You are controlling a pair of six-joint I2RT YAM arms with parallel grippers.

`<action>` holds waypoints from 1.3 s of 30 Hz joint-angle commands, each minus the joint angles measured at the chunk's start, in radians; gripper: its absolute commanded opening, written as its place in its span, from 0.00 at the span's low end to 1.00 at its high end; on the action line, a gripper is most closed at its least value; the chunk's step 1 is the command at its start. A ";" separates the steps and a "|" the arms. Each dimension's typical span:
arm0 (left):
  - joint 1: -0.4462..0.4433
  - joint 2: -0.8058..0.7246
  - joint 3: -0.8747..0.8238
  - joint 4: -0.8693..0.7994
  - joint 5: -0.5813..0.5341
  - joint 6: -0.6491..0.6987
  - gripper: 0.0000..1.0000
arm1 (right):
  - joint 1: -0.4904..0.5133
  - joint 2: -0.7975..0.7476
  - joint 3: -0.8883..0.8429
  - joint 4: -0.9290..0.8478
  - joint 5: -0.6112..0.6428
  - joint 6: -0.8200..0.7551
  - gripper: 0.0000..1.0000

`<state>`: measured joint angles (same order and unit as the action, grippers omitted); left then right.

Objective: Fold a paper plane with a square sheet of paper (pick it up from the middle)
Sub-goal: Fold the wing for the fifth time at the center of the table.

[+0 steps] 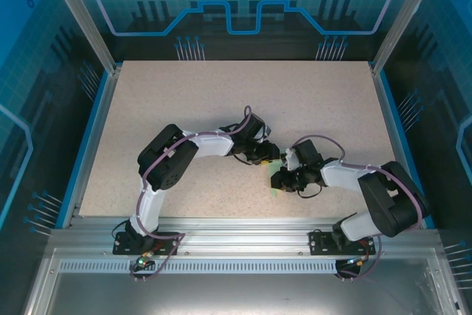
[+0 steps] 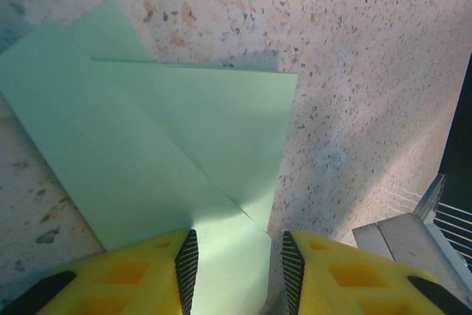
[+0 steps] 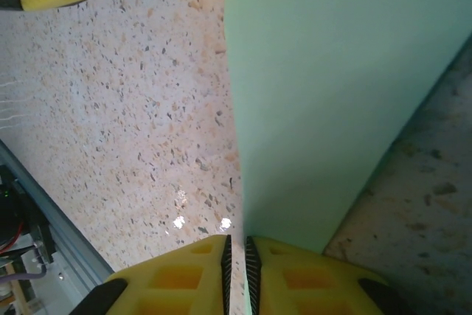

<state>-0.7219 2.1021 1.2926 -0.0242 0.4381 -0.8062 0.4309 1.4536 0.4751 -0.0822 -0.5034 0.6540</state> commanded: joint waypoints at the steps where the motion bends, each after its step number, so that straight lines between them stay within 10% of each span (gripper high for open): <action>1: -0.005 0.010 0.026 -0.010 0.008 0.013 0.40 | 0.000 0.052 -0.039 -0.021 0.018 -0.022 0.16; 39: 0.082 0.061 0.090 0.020 0.035 0.090 0.47 | -0.010 0.067 -0.046 -0.030 0.046 -0.020 0.06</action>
<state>-0.6762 2.1330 1.3434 -0.0341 0.4866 -0.7666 0.4160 1.4757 0.4652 -0.0441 -0.5278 0.6510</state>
